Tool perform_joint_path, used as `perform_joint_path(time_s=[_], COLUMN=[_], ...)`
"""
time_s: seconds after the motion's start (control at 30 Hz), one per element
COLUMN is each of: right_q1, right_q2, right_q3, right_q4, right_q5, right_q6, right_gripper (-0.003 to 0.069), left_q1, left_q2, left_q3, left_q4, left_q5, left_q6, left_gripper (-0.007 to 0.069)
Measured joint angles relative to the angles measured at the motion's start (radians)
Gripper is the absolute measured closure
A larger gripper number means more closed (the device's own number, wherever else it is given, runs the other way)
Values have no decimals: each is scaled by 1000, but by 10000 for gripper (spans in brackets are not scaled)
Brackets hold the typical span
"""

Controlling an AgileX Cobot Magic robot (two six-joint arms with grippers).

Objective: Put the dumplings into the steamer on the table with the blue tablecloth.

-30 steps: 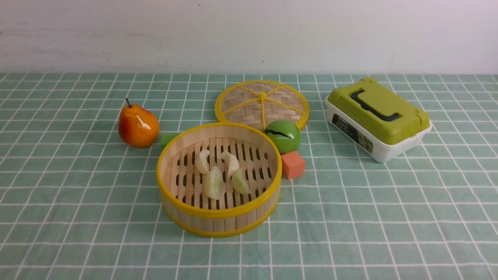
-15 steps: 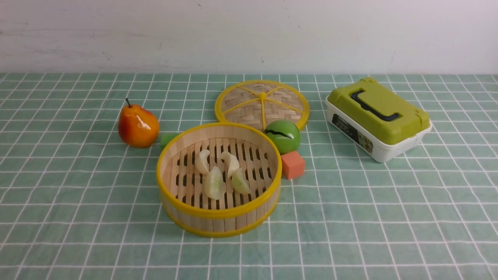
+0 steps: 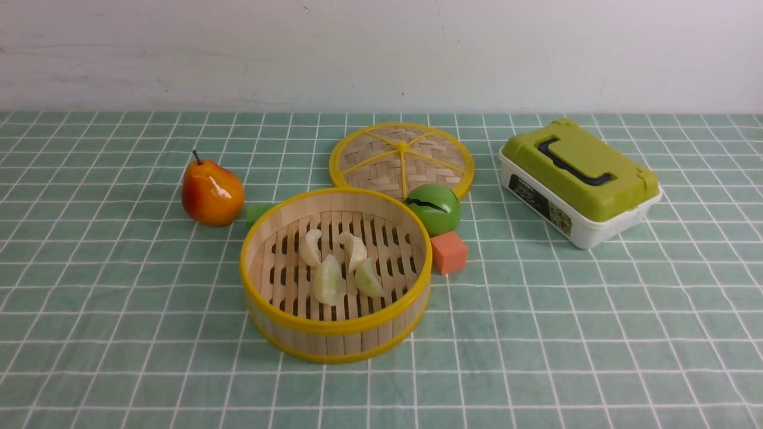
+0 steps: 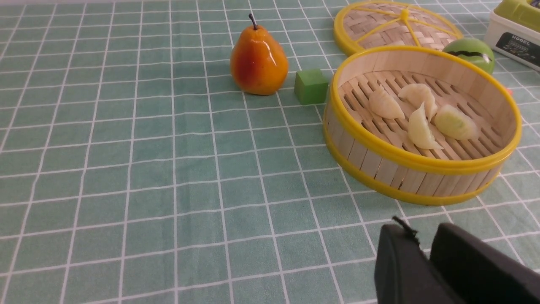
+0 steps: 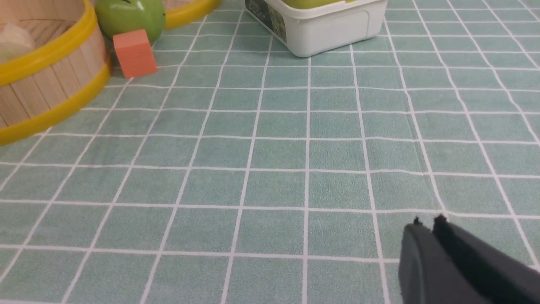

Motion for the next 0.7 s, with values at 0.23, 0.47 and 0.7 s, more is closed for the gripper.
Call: perform_joint_path(time_s=[0.23, 0.47, 0.7], right_q1=[0, 0, 0], right_q2=[0, 0, 0], right_q3=[0, 0, 0], right_q4=[1, 1, 3], right_q5=[0, 0, 1], right_q6=[0, 0, 0], right_gripper=[614, 603, 596], left_q1=[0, 0, 88], left_q2=[0, -7, -198], left_q3=[0, 8, 121], left_q4=[0, 0, -14], left_q5=[0, -5, -51], left_q6=[0, 0, 21], left_gripper=[512, 512, 512])
